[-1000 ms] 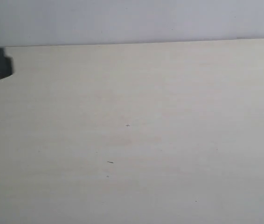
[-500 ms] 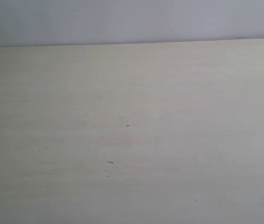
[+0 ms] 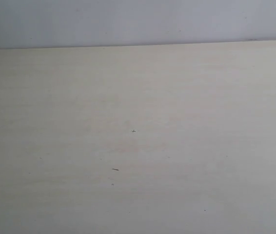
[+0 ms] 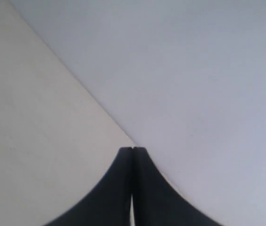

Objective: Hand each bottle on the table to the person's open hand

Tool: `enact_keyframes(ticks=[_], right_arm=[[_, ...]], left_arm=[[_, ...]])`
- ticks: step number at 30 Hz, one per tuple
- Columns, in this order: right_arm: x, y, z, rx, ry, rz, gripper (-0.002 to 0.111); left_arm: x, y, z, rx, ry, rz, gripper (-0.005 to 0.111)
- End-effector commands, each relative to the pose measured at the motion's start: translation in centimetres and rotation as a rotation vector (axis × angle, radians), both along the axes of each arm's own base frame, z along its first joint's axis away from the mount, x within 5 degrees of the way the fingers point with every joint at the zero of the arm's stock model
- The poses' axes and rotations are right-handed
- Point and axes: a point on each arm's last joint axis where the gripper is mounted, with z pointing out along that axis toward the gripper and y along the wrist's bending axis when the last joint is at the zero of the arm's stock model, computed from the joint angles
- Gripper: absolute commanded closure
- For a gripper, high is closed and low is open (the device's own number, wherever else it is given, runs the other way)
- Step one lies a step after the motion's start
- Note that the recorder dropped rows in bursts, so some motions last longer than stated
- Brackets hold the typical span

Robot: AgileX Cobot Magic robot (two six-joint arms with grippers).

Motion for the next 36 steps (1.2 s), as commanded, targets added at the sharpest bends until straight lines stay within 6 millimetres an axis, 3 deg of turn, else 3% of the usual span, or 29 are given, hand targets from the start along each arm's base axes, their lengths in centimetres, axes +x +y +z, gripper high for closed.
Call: enact_keyframes(ticks=[1, 10, 36], right_arm=[[-0.04, -0.01, -0.08, 0.000, -0.003, 0.002, 0.108], [-0.04, -0.01, -0.08, 0.000, -0.003, 0.002, 0.108], [-0.04, -0.01, -0.08, 0.000, -0.003, 0.002, 0.108]], left_arm=[[-0.01, -0.08, 0.39, 0.180, -0.039, -0.005, 0.107], [0.01, -0.55, 0.21, 0.710, 0.011, -0.078, 0.107], [-0.01, -0.30, 0.10, 0.721, 0.034, -0.052, 0.107]])
